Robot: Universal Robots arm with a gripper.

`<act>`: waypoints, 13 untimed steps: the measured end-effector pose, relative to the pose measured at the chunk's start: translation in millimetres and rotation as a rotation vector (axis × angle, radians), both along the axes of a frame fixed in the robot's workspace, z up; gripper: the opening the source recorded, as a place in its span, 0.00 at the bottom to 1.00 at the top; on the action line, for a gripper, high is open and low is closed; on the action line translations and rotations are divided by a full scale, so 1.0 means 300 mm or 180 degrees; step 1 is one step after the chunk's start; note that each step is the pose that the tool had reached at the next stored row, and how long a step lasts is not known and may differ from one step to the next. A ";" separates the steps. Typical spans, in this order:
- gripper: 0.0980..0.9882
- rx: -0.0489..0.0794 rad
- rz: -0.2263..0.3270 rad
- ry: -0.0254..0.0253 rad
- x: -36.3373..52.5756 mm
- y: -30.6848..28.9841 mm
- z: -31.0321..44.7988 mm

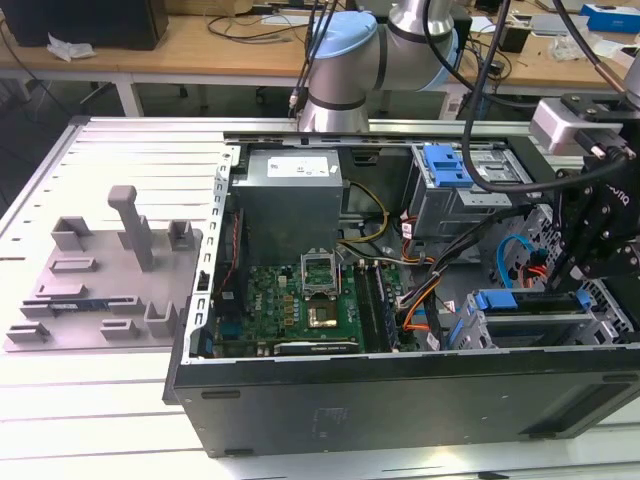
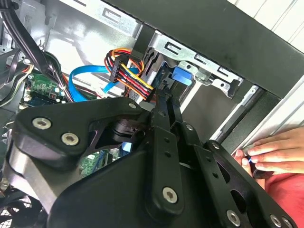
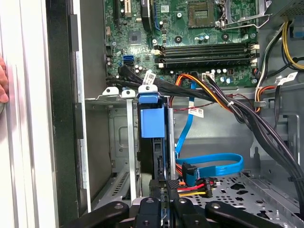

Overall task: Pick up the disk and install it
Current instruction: 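Insert the first disk wire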

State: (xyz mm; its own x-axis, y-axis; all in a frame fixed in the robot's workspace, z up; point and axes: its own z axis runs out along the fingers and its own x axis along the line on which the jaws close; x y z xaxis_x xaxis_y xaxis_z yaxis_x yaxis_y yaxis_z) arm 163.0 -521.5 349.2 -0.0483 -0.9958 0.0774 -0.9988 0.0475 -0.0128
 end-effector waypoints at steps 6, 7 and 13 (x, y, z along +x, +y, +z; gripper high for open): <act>0.08 0.0000 0.0000 0.0000 0.000 0.002 0.000; 0.08 0.0000 0.0000 0.0000 0.000 0.002 0.000; 0.08 0.0000 0.0000 0.0000 0.000 0.002 -0.001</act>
State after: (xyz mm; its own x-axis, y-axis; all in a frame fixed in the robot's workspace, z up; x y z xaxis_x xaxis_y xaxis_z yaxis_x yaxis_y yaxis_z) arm 163.0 -520.8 349.1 -0.0483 -0.9958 0.0775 -0.9988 0.0475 -0.0129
